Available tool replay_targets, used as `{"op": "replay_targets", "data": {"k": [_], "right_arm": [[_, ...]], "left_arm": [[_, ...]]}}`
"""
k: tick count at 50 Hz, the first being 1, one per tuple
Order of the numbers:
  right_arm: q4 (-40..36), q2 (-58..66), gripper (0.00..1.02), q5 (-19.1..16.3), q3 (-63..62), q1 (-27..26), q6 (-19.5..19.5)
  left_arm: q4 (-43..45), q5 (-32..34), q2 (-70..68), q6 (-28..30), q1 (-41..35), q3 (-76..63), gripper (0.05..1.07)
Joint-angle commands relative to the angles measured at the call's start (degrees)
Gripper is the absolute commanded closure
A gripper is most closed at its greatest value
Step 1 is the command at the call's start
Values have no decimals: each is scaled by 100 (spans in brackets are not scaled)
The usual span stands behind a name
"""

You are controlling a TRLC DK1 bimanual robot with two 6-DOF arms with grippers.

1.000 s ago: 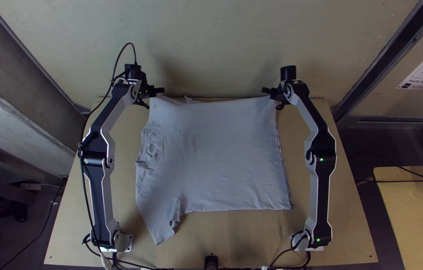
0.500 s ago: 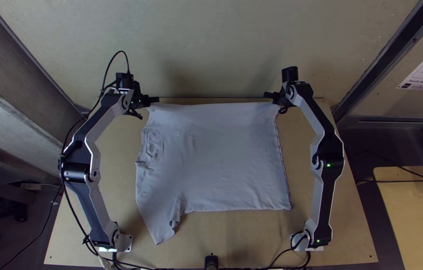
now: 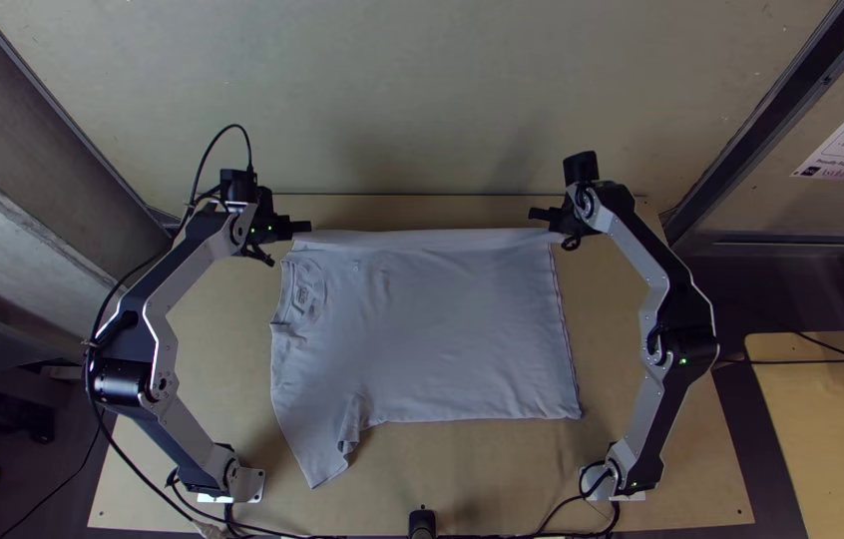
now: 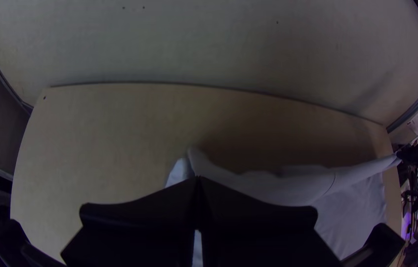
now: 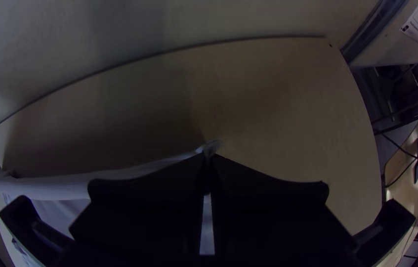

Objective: Fold the t-shirt

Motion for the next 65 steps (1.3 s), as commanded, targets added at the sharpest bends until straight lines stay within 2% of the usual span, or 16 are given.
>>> {"op": "replay_targets", "data": {"k": [1, 19, 30, 41, 42, 44, 45, 46, 48, 49, 51, 52, 55, 59, 63, 65], "right_arm": [[72, -383, 100, 129, -464, 24, -26], [450, -990, 100, 138, -1685, 94, 9], [688, -1148, 100, 261, -2344, 182, 35], [1013, -1104, 99, 261, -2968, 130, 35], [1013, -1078, 93, 261, -2977, 121, 44], [1004, -1034, 70, 261, -3030, 94, 149], [1004, -1025, 54, 261, -3065, 77, 202], [995, -1016, 38, 252, -3100, 50, 255], [995, -1025, 9, 252, -3135, -11, 299], [987, -1025, 2, 252, -3135, -37, 334], [925, -1042, 3, 252, -3109, -81, 369], [907, -1078, 3, 252, -3100, -90, 369], [872, -1253, 3, 252, -3127, -152, 360], [846, -1570, 3, 252, -3223, -213, 360], [846, -1939, 3, 244, -3346, -222, 352], [837, -2123, 3, 235, -3390, -213, 352]], "left_arm": [[4, -9, -376, 131, 80, -443, 105], [171, -9, -974, 202, 1, -1498, 105], [1033, -9, -1158, 175, -43, -2781, 105], [1490, -26, -1053, 123, -95, -3344, 105], [1507, -26, -1035, 123, -104, -3353, 105], [1516, -44, -983, 123, -104, -3353, 103], [1516, -44, -947, 114, -95, -3344, 97], [1507, -44, -921, 105, -78, -3335, 86], [1446, -35, -842, 105, -43, -3282, 56], [1367, -35, -807, 114, -25, -3230, 40], [1050, -26, -710, 114, 10, -3036, 17], [866, -9, -657, 131, 37, -2922, 10], [312, -9, -543, 149, 116, -2544, 9], [303, 18, -851, 140, 221, -2465, 9], [206, 624, -1185, 140, 344, -2368, 9], [13, 721, -1316, 140, 362, -2263, 9]]}}
